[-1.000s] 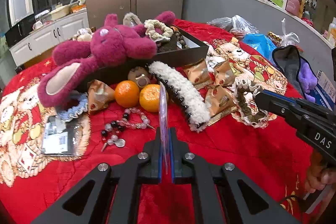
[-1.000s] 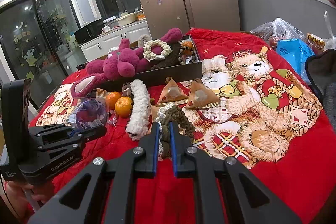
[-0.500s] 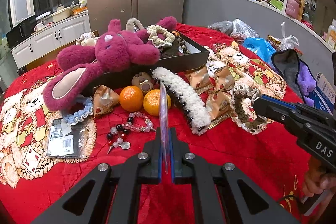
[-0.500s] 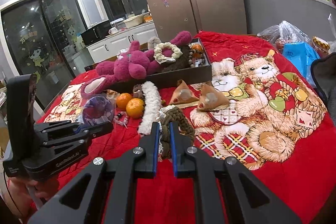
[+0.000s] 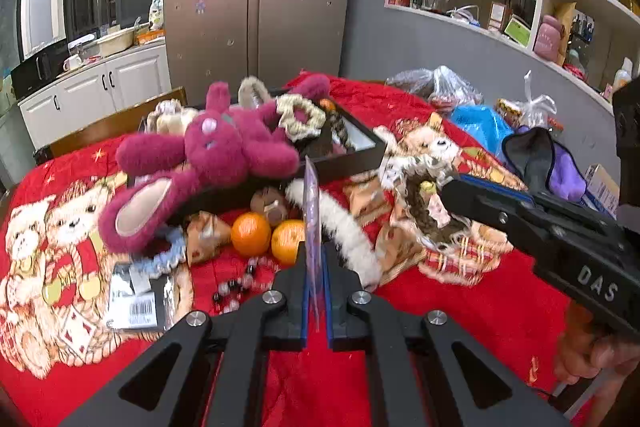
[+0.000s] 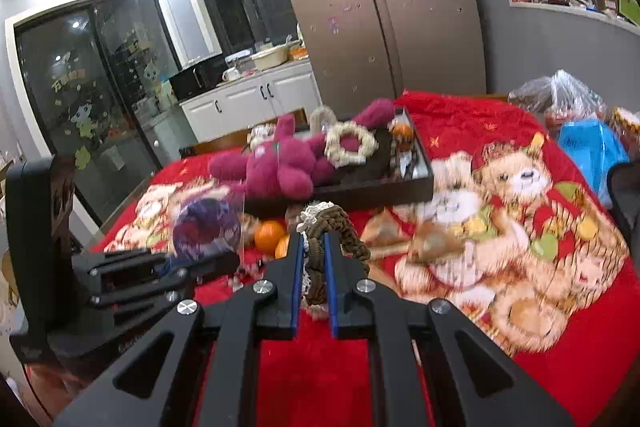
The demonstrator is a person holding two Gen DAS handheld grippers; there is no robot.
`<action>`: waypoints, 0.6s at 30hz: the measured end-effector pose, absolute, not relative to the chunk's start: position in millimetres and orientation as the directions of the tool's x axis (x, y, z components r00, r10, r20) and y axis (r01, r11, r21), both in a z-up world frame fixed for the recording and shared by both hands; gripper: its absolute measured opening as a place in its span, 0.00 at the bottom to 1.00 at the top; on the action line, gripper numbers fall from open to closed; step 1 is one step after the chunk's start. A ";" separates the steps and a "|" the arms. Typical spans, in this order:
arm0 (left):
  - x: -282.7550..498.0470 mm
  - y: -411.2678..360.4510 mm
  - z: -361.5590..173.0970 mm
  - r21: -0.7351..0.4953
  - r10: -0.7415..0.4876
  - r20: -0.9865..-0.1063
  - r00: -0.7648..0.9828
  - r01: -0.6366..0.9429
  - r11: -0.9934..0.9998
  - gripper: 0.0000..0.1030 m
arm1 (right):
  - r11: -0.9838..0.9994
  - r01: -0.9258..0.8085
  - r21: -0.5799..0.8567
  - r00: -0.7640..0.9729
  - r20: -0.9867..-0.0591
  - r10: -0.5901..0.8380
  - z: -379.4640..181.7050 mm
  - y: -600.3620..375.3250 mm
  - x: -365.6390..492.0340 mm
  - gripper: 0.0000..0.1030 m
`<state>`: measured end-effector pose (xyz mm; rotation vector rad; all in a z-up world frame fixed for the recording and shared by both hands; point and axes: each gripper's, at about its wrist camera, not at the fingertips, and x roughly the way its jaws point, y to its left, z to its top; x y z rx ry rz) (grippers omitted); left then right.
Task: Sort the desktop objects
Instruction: 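Lift both held items and carry them over the black box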
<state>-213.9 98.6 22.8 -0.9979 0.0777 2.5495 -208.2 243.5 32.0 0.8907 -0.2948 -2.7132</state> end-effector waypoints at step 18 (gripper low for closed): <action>-274.7 119.9 44.9 -0.116 0.331 -0.664 -0.671 -0.344 -0.932 0.05 | -0.948 0.168 0.270 -0.796 -0.530 -0.292 73.0 265.5 -284.8 0.11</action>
